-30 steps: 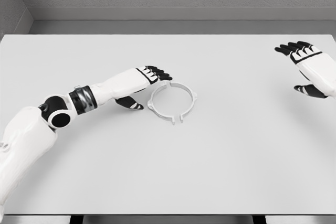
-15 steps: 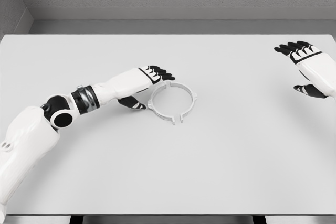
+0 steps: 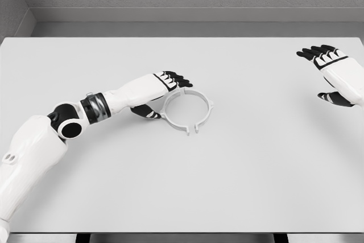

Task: Assemble PVC drainage pipe clamps

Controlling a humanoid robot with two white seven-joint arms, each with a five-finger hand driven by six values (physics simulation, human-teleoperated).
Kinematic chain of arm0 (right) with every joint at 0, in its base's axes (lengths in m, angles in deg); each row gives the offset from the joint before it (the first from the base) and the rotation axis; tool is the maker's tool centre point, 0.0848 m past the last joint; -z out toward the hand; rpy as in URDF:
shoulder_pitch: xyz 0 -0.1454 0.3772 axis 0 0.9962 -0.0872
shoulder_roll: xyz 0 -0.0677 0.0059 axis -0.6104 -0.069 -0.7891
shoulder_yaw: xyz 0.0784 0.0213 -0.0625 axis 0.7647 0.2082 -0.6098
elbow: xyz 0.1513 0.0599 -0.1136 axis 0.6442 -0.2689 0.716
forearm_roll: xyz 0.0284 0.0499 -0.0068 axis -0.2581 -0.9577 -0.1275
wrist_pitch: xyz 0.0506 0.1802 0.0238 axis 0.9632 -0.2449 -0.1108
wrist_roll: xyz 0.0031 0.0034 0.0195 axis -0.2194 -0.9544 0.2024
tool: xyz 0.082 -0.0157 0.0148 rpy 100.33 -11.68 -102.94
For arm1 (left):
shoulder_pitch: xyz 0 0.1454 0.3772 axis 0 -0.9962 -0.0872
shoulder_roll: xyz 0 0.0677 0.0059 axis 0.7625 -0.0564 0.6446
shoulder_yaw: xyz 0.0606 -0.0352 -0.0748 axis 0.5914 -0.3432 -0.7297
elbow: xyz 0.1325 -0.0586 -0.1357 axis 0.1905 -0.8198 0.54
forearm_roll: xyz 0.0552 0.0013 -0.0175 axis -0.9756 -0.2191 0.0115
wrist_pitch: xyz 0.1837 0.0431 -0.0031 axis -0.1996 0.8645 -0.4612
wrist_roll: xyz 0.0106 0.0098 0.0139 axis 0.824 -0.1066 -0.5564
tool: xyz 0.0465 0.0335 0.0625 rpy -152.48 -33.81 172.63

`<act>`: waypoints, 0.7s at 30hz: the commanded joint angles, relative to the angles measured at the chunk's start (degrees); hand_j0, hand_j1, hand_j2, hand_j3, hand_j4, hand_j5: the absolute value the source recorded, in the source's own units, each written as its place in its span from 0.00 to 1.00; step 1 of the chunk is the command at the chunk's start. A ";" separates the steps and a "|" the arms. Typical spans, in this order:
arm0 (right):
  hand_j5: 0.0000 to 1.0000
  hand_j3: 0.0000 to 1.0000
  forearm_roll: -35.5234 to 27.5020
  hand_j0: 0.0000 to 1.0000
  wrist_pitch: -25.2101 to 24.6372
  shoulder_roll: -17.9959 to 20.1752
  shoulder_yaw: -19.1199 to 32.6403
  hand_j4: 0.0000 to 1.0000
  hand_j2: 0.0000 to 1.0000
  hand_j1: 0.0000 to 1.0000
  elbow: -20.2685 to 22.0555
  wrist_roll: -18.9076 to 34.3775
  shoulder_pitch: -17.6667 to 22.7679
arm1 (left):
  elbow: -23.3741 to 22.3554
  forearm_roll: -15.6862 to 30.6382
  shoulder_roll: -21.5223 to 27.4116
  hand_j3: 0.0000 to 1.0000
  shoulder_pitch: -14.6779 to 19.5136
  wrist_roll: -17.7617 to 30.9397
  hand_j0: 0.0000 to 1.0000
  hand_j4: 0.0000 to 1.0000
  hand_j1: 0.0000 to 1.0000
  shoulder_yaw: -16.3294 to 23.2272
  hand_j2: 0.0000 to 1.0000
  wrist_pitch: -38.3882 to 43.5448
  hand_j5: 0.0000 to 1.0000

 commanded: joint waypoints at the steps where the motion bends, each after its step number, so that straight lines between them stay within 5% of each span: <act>1: 1.00 1.00 -0.39 1.00 -0.09 0.03 0.01 1.00 1.00 1.00 0.07 -0.02 0.00 | 0.03 0.41 -0.87 1.00 0.00 -0.03 1.00 1.00 1.00 -0.11 1.00 0.07 1.00; 21: 1.00 1.00 -0.39 1.00 -0.09 0.03 0.01 1.00 1.00 1.00 -0.37 -0.02 -0.09 | 0.47 0.76 -0.52 1.00 0.35 -0.03 1.00 1.00 1.00 -0.47 1.00 0.07 1.00</act>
